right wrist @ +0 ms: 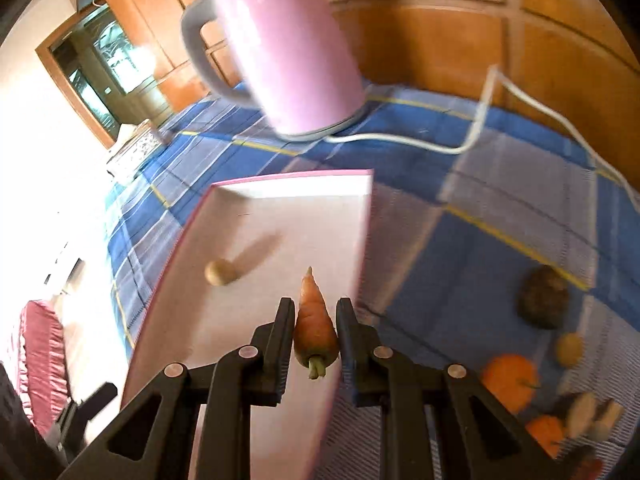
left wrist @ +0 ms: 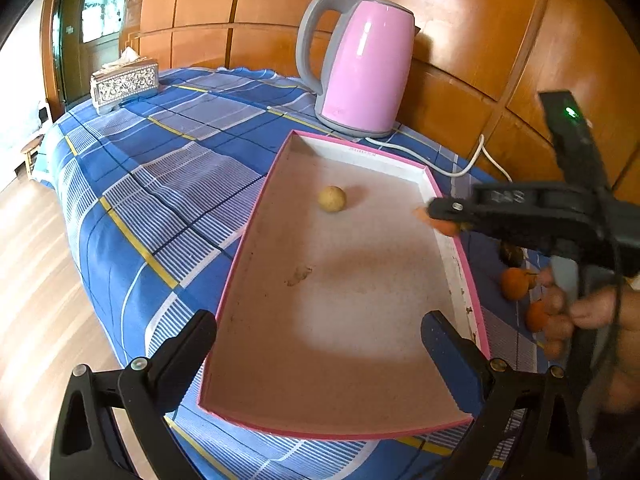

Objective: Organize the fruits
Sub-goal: 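Carry the carrot over the tray and open the right gripper, then reach the left gripper to an orange and grasp it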

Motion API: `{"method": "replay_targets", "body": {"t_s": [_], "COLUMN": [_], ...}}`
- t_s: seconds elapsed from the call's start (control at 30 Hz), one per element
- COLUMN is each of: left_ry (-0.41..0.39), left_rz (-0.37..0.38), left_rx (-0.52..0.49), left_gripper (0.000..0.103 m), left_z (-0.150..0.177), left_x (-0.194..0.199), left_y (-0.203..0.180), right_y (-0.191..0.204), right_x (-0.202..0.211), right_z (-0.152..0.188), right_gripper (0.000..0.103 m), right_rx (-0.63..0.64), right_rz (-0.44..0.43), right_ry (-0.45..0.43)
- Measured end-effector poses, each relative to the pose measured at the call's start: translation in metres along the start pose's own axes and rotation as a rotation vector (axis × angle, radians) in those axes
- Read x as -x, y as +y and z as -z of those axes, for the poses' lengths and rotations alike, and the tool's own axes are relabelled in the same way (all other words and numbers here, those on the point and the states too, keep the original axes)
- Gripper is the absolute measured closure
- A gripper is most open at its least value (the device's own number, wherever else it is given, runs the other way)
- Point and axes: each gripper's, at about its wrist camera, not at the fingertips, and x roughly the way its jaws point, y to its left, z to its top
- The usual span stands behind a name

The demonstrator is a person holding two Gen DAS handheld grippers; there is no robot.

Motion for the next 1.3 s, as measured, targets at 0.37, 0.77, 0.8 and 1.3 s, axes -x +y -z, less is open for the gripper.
{"method": "replay_targets", "body": {"t_s": [0.37,0.77,0.8,1.3], "left_ry": [0.000,-0.008,-0.010,-0.014], "left_rz": [0.004,0.011,0.010,0.049], "left_rx": [-0.006,-0.037,-0.040,-0.152], "left_gripper": [0.000,0.000,0.000,0.000], "left_z": [0.000,0.003,0.003,0.015], "left_x": [0.001,0.006,0.006,0.010], "left_y": [-0.002,-0.012,-0.013,-0.040], "right_y": [0.018,0.006,0.005,-0.029], "right_x": [-0.011,0.031,0.033,0.088], "right_z": [-0.004,0.032,0.035,0.099], "right_gripper": [0.080,0.076,0.076,0.068], "right_rx": [0.010,0.021,0.019,-0.068], "right_rz": [0.002,0.088,0.095,0.310], "right_ry": [-0.016,-0.100,-0.104,-0.213]}}
